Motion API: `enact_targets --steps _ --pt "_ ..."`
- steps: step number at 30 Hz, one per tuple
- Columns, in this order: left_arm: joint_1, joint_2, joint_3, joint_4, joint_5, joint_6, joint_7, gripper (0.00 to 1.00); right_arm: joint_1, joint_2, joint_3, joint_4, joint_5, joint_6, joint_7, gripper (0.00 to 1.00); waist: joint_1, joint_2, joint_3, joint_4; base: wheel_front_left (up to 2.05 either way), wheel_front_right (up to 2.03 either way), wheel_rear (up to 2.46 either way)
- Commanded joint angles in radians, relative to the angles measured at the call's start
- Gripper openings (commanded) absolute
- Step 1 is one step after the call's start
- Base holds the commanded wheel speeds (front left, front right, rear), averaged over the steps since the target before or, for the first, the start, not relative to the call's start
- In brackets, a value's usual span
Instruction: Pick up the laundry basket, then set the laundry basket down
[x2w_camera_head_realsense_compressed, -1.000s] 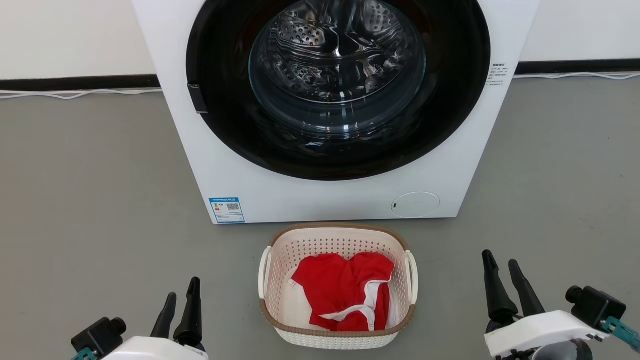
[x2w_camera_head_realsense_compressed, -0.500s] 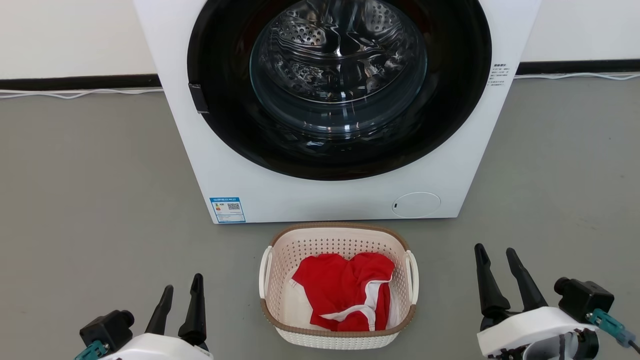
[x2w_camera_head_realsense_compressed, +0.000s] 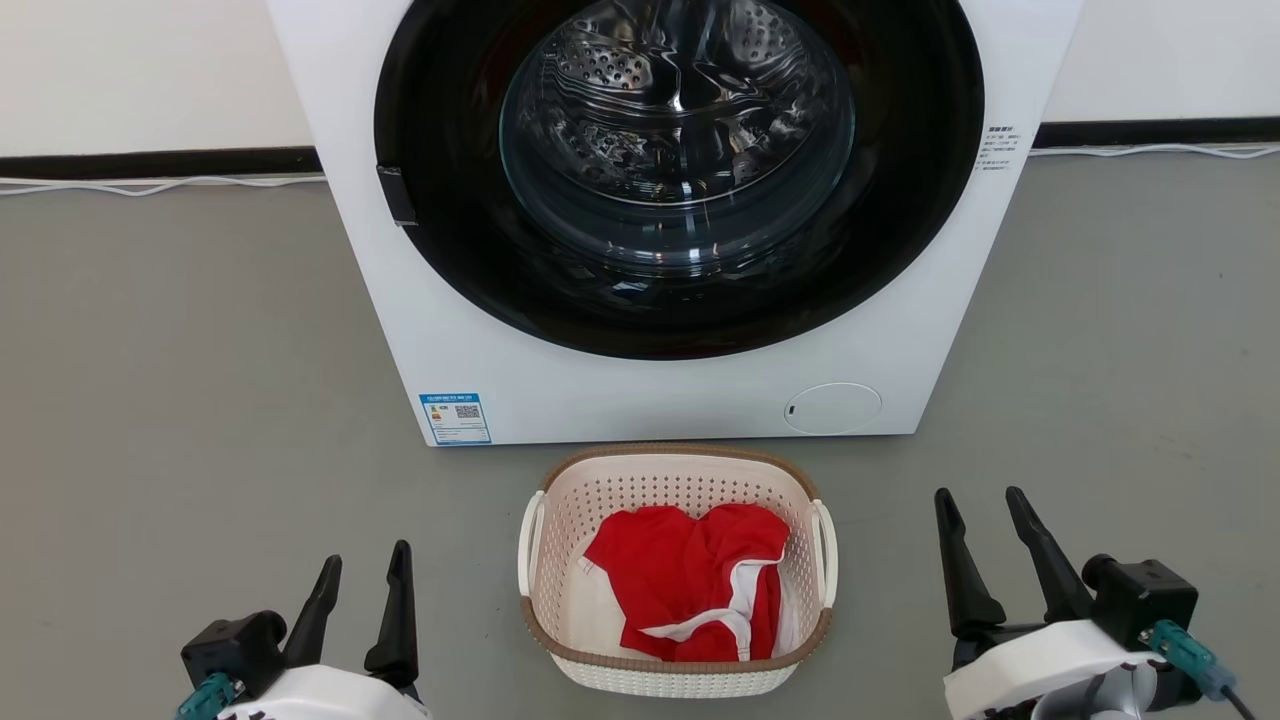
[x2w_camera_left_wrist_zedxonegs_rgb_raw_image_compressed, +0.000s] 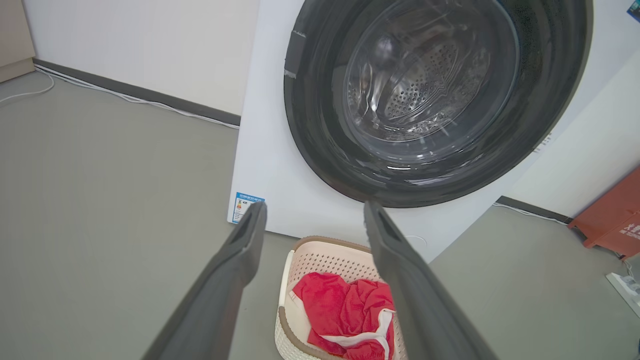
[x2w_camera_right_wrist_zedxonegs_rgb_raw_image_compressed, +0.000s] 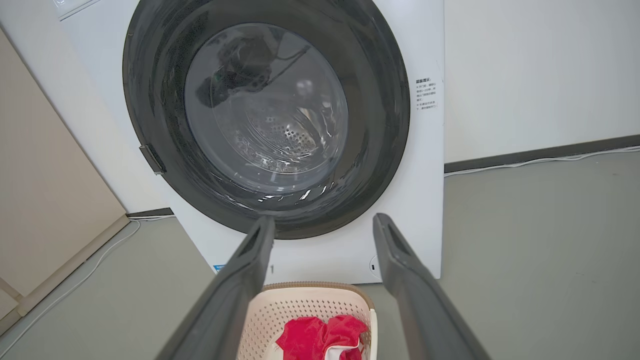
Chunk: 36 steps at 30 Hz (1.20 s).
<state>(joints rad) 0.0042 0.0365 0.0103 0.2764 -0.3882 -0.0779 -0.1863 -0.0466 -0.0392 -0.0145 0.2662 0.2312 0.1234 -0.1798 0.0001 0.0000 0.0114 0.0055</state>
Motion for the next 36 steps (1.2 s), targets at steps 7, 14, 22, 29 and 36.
enact_targets --steps 7,14,22,29,36 --pt "-0.046 0.011 0.02 -0.034 0.109 0.013 -0.032 1.0 -0.05 -0.01 0.022 -0.031 -0.114 0.006 -0.038 1.0 0.0 0.0 -0.001 0.0 0.0 0.0 0.0" --pt "-0.045 0.012 0.02 -0.036 0.192 0.016 -0.052 1.0 -0.051 -0.01 0.01 -0.028 -0.202 0.007 -0.059 1.0 0.0 0.0 -0.005 0.0 0.0 0.0 0.0" --pt "-0.049 0.014 0.019 -0.039 0.29 0.016 -0.075 1.0 -0.055 -0.011 0.002 -0.013 -0.294 0.007 -0.082 1.0 0.0 0.0 -0.005 -0.001 0.0 0.0 0.0" --pt "-0.047 0.014 0.02 -0.035 0.29 0.014 -0.075 1.0 -0.054 -0.011 -0.005 -0.004 -0.289 0.007 -0.082 1.0 0.0 0.0 -0.006 -0.003 0.0 0.0 0.0" --pt "-0.045 0.014 0.019 -0.033 0.291 0.01 -0.075 1.0 -0.055 -0.011 -0.007 0.0 -0.281 0.007 -0.082 1.0 0.0 0.0 -0.002 -0.005 0.0 0.0 0.0"
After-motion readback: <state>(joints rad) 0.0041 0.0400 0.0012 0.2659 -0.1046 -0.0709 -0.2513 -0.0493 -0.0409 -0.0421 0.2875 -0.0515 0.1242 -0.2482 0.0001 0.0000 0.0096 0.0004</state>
